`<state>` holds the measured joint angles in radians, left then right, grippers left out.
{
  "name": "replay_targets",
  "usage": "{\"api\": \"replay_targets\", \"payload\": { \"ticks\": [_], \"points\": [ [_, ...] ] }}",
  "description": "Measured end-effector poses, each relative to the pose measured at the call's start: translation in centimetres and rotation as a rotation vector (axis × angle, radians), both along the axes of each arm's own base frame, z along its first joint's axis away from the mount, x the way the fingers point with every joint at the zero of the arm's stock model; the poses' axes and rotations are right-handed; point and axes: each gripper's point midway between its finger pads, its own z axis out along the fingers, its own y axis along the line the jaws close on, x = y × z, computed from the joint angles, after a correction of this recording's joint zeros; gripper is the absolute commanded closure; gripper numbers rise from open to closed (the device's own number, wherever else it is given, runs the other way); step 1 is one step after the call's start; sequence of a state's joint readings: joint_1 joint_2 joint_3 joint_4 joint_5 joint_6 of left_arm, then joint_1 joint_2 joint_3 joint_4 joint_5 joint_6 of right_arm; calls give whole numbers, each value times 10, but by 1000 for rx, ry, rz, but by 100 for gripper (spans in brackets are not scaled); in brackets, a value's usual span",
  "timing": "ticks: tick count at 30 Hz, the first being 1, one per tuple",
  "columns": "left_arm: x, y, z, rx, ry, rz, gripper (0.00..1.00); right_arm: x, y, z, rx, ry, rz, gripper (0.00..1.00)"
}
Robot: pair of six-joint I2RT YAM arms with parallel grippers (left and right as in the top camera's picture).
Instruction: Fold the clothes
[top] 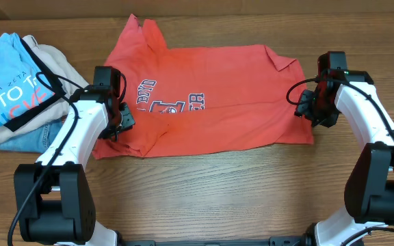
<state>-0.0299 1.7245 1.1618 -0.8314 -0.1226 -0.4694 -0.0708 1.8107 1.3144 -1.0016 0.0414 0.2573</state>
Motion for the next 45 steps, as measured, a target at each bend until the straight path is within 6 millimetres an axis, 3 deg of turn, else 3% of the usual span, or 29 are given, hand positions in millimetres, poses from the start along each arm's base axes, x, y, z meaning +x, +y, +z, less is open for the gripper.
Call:
{"api": "replay_targets", "payload": {
  "ticks": [2,5,8,11,12,18,24,27,30,34,36,45],
  "points": [
    [1,0,-1,-2,-6,-3,51,-1,0,0,0,6,1,46],
    [-2,-1,-7,-7,-3,-1,51,-2,0,0,0,6,0,46],
    [-2,-1,-13,-8,-8,0,62,-1,0,0,0,6,0,46],
    [1,-1,-17,-9,-20,3,87,-1,0,0,0,6,0,46],
    [3,-2,-18,-11,-29,1,90,-1,0,0,0,6,0,46],
    [25,-3,-13,-14,-119,-17,92,-2,0,0,0,7,0,46],
    [41,5,-8,-11,-189,-7,89,-2,0,0,1,8,0,46],
    [40,10,-8,-9,-185,4,77,-2,0,0,1,8,0,47],
    [35,13,-10,-4,-162,8,66,-2,0,0,0,8,0,46],
    [20,15,-14,0,-102,10,62,-2,0,0,1,9,0,46],
    [14,14,-16,0,-74,10,62,-2,0,0,1,10,0,51],
    [-5,7,-11,-53,25,-21,46,-16,1,-1,6,65,-16,51]
  ]
}}
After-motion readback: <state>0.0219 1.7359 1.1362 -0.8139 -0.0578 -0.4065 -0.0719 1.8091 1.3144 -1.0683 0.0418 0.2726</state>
